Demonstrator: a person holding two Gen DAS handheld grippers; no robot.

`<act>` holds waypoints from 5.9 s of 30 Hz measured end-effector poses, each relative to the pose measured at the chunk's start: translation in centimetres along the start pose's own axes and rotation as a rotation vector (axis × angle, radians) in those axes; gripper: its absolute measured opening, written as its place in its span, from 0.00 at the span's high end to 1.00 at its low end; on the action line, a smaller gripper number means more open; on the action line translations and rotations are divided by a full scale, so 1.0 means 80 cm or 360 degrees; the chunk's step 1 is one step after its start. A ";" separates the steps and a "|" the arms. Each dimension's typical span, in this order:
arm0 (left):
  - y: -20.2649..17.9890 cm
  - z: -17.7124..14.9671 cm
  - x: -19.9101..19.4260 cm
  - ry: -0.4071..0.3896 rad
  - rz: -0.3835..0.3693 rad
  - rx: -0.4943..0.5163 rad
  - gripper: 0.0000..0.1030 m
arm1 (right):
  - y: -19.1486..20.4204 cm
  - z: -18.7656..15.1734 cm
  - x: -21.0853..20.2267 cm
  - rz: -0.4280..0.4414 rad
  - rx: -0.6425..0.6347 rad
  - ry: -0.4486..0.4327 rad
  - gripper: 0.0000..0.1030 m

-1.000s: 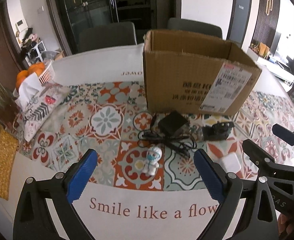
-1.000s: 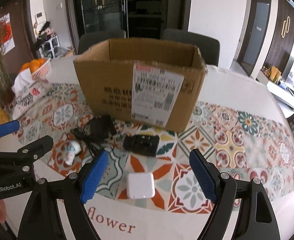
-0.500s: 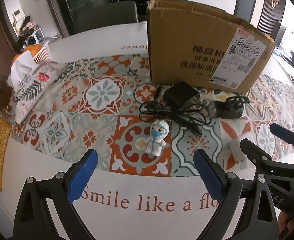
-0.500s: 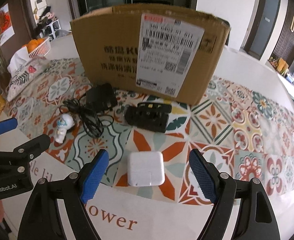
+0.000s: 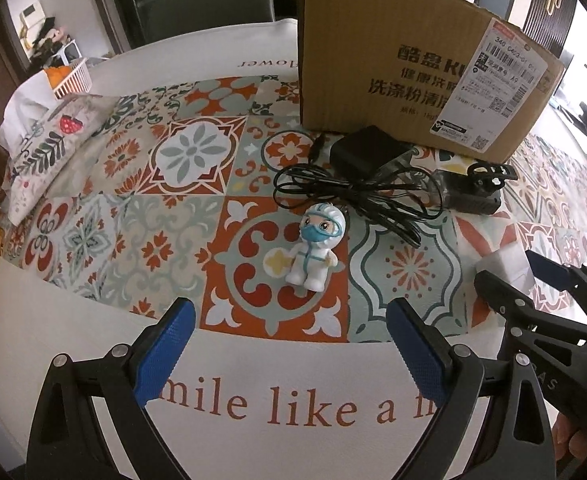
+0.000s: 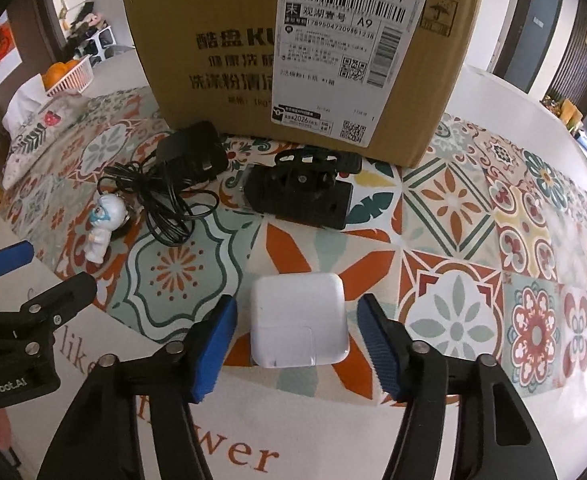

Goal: Organize rigid objects
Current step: 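Move both grippers back toward the remaining items beside the box, then grasp the white square charger with the right gripper while the left grasps the figurine, then lift the charger and figurine and carry them over the cardboard box, then open both grippers to drop the charger and figurine into the box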

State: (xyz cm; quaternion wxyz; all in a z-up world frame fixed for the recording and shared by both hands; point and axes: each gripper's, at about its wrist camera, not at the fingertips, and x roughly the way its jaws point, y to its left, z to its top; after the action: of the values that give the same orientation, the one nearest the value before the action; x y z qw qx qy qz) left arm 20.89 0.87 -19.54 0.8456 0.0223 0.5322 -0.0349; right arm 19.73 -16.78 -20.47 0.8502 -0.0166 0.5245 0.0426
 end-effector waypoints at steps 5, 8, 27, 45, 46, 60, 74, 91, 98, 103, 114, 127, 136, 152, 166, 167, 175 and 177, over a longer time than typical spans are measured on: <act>0.001 -0.004 0.007 -0.0007 -0.0010 0.0000 0.05 | 0.000 -0.002 0.006 -0.0023 0.0003 -0.0010 0.54; 0.003 -0.007 0.007 -0.0025 -0.0024 -0.0003 0.05 | 0.001 -0.003 0.005 -0.0033 0.0004 -0.0029 0.54; -0.008 0.006 -0.010 -0.0344 -0.0119 0.0246 0.22 | 0.007 -0.008 -0.033 -0.0066 0.0114 -0.0161 0.54; -0.018 0.029 0.051 -0.0252 -0.0185 0.0268 0.63 | 0.007 -0.010 -0.002 -0.0028 0.0219 -0.0120 0.54; -0.018 0.029 0.051 -0.0261 -0.0193 0.0264 0.65 | 0.006 -0.010 -0.002 -0.0025 0.0230 -0.0117 0.54; -0.015 0.023 0.015 -0.0300 -0.0244 0.0244 0.73 | 0.006 -0.013 -0.019 0.0024 0.0268 -0.0133 0.54; -0.007 0.027 -0.070 -0.0424 -0.0288 0.0160 0.73 | 0.014 0.009 -0.099 0.0034 0.0178 -0.0283 0.54; -0.012 0.082 -0.176 -0.0635 -0.0226 0.0120 0.73 | 0.004 0.068 -0.192 0.0070 0.0112 -0.0567 0.54; -0.014 0.108 -0.200 -0.0690 -0.0242 0.0112 0.73 | 0.000 0.096 -0.217 0.0072 0.0090 -0.0669 0.54; -0.019 0.130 -0.211 -0.0738 -0.0247 0.0138 0.73 | -0.003 0.117 -0.230 0.0069 0.0070 -0.0720 0.54; -0.038 0.188 -0.221 -0.0813 -0.0294 0.0221 0.73 | -0.021 0.162 -0.244 0.0007 0.0065 -0.0796 0.54; -0.063 0.262 -0.197 -0.0739 -0.0340 0.0289 0.73 | -0.045 0.221 -0.233 -0.0047 0.0050 -0.0758 0.54; -0.070 0.300 -0.154 -0.0553 -0.0369 0.0311 0.73 | -0.061 0.262 -0.189 0.0003 0.0030 -0.0542 0.54; -0.076 0.334 -0.043 -0.0091 -0.0348 0.0274 0.73 | -0.076 0.306 -0.059 0.0139 0.0034 0.0024 0.54; -0.083 0.326 -0.013 0.0032 -0.0310 0.0311 0.73 | -0.075 0.295 -0.031 0.0095 -0.0056 0.0170 0.54; -0.083 0.326 -0.014 0.0028 -0.0311 0.0313 0.72 | -0.076 0.294 -0.032 0.0097 -0.0054 0.0171 0.54; -0.071 0.320 -0.040 -0.0047 -0.0191 0.0284 0.44 | -0.074 0.294 -0.038 0.0100 -0.0020 0.0140 0.44; -0.064 0.317 -0.049 -0.0077 -0.0173 0.0268 0.40 | -0.072 0.293 -0.044 0.0078 -0.0009 0.0107 0.39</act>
State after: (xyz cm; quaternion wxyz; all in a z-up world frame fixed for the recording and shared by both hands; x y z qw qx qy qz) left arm 41.58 -6.03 -5.04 0.8503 0.0635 0.5071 -0.1259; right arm 39.58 -21.00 -6.90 0.8308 -0.0076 0.5528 0.0643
